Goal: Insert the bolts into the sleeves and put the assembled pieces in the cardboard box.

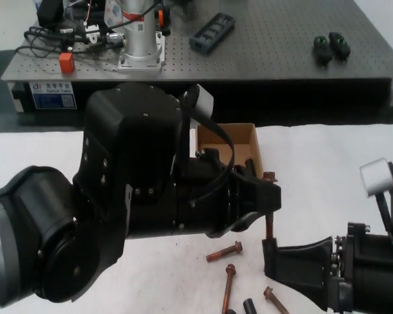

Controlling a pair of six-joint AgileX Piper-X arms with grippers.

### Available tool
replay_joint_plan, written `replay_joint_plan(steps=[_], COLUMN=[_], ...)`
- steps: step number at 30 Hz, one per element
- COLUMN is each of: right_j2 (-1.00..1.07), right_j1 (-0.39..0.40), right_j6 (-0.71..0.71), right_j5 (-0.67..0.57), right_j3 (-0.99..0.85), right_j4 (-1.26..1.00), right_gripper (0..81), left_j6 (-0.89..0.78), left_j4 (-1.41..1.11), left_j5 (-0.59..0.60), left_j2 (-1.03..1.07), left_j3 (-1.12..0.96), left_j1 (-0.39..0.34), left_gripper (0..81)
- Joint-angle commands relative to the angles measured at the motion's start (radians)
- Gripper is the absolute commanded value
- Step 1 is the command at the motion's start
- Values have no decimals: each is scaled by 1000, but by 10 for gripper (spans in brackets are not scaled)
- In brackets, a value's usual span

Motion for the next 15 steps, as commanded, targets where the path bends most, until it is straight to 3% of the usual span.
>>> replay_joint_plan(steps=[1, 6, 7, 11, 15], right_j2=[1, 1, 1, 29, 210], right_j1=[1, -3, -2, -5, -48], right_j6=[11, 10, 7, -114, -208], right_j5=[22, 125, 158, 364, 400], right_j3=[-6, -6, -6, -12, -109], right_j4=[-29, -100, -104, -153, -162], right_gripper=[21, 21, 21, 21, 21], left_j6=[-28, -25, -25, -7, 50], left_j4=[-3, -3, -1, -1, 41], left_j5=[30, 24, 19, 19, -31], left_j2=[-10, -10, -10, -10, -10], left_j3=[-2, -2, -2, -2, -2], left_j1=[-3, -3, -3, -3, -3], left_gripper=[65, 508, 540, 497, 485])
